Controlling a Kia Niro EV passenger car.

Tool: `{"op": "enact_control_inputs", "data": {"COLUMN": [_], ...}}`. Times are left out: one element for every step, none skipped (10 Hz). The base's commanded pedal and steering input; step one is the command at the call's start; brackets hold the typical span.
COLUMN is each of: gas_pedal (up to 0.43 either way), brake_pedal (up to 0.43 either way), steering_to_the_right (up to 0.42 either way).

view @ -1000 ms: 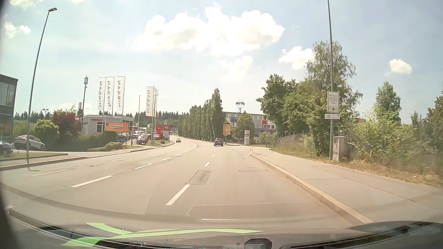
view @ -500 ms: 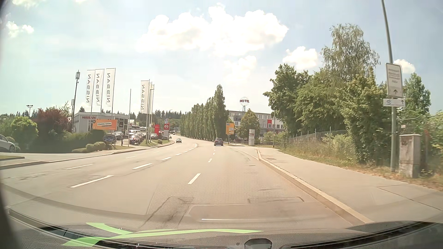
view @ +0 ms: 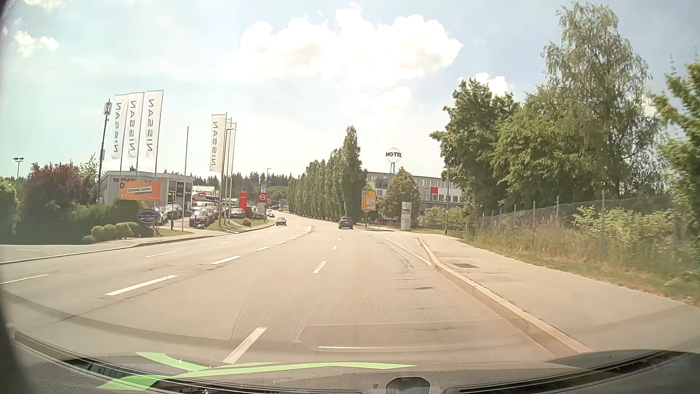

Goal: Follow the waypoints while adhering to traffic rules and regulations

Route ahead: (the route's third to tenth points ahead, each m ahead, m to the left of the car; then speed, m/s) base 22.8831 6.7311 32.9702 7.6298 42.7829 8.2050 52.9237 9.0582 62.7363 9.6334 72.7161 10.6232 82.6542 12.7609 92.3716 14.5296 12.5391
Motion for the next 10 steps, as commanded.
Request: {"op": "enact_control_inputs", "data": {"gas_pedal": [0.157, 0.157, 0.157, 0.157, 0.157, 0.157, 0.157, 0.169, 0.169, 0.169], "brake_pedal": [0.000, 0.000, 0.000, 0.000, 0.000, 0.000, 0.000, 0.000, 0.000, 0.000], "steering_to_the_right": [-0.011, -0.011, -0.011, -0.011, -0.011, -0.011, -0.011, -0.011, -0.011, -0.011]}}
